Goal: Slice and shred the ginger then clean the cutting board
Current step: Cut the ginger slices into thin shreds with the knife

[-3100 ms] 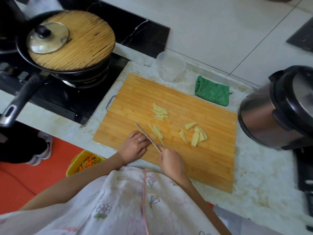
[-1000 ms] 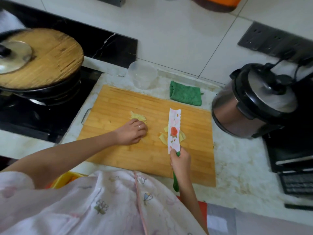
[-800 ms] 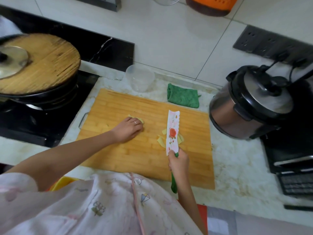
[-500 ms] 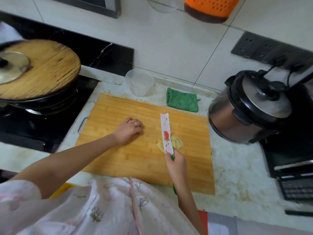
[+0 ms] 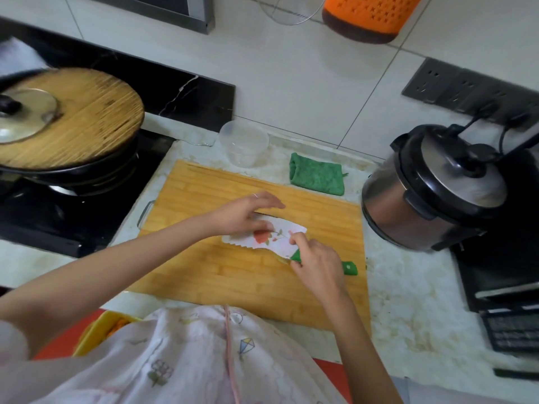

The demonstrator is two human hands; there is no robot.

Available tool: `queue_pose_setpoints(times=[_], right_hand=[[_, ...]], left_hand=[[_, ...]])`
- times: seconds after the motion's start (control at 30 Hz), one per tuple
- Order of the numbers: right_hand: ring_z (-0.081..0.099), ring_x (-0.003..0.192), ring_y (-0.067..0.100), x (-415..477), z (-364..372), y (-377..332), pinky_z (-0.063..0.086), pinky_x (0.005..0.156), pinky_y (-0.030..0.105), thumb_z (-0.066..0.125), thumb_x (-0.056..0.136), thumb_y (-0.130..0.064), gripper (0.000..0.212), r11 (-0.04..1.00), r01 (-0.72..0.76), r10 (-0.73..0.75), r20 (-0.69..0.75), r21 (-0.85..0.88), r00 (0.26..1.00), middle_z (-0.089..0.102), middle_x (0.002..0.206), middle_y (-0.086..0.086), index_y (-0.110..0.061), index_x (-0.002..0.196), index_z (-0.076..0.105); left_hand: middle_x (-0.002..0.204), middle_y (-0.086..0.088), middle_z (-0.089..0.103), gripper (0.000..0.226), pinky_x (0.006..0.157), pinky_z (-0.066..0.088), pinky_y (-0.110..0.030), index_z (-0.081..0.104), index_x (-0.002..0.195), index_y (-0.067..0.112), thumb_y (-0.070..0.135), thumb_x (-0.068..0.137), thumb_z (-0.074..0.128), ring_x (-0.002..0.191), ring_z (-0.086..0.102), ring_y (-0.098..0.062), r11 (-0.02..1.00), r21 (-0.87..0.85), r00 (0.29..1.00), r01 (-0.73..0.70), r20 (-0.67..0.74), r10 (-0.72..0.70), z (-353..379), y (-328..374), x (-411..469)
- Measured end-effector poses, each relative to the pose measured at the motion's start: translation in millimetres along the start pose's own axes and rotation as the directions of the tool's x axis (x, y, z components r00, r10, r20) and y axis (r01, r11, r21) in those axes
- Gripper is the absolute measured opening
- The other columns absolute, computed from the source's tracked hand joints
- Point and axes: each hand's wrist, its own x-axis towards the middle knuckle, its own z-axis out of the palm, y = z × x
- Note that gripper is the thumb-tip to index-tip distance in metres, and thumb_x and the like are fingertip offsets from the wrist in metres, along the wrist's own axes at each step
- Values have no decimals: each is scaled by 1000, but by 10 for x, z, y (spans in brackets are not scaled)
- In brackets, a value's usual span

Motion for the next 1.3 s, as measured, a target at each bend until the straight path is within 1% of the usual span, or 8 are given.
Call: queue_pose_setpoints(times=[0.1,0.23,0.5,0.67,0.83,0.97,1.13,1.3], right_hand=[[58,64,16,47,13,-55,35,64,28,85,50,-13,53,991,125,-127,-47,-45,991,63,66,-6,-19,95,57],[55,67,15,3,24,-85,31,71,29,84,52,-11,50,987,148,-152,-80,-55,985,62,69,-7,-19,96,61],[57,71,15,-100,119,-70,32,78,28,85,55,-12,51,998,64,-64,-91,1,994,64,76,-8,-20,100,61],[57,60,11,-156,84,-49,38,59,26,70,75,-19,30,962,-177,151,135,210,979,69,87,-6,-26,103,59],[40,43,7,-199,176,-166,29,46,27,57,87,-17,11,534,-590,397,436,606,807,61,64,-7,-27,92,60],[39,52,16,-156,229,-277,31,48,30,47,86,-3,9,144,-666,498,528,732,688,50,59,0,-7,84,55],[35,49,15,-200,266,-340,28,49,33,49,89,-2,17,-16,-569,692,420,822,588,47,59,4,-16,82,55],[40,49,13,-438,305,-204,30,49,32,49,92,-9,8,22,-511,877,229,859,423,50,64,4,-16,91,53]], left_hand=[[114,17,56,40,78,40,-12,59,127,22,20,88,68,92,54,1,998,22,990,64,123,-66,56,22,42],[78,20,68,19,56,45,-17,71,104,9,7,86,69,62,57,-7,947,-254,980,197,63,-187,23,-49,25],[60,19,65,12,57,45,-10,74,93,3,-2,86,65,57,60,6,905,-258,924,339,-88,-371,-117,-282,-57],[93,-4,72,20,79,52,-17,73,102,3,-2,92,56,81,66,-1,890,-116,893,440,-41,-447,-165,-540,-72],[84,2,71,11,71,51,-23,74,86,10,2,79,73,87,67,-14,848,-66,835,526,-147,-530,-174,-586,-58],[75,9,64,26,66,48,-29,62,79,25,20,67,86,77,62,-14,817,21,805,577,-185,-563,-152,-581,-102],[110,1,60,17,83,48,-33,71,96,21,19,80,76,101,58,-18,928,206,950,311,-93,-298,27,-534,-114],[128,0,56,30,84,43,-30,66,116,18,13,86,65,111,56,-22,938,348,978,0,195,-73,461,-310,109]])
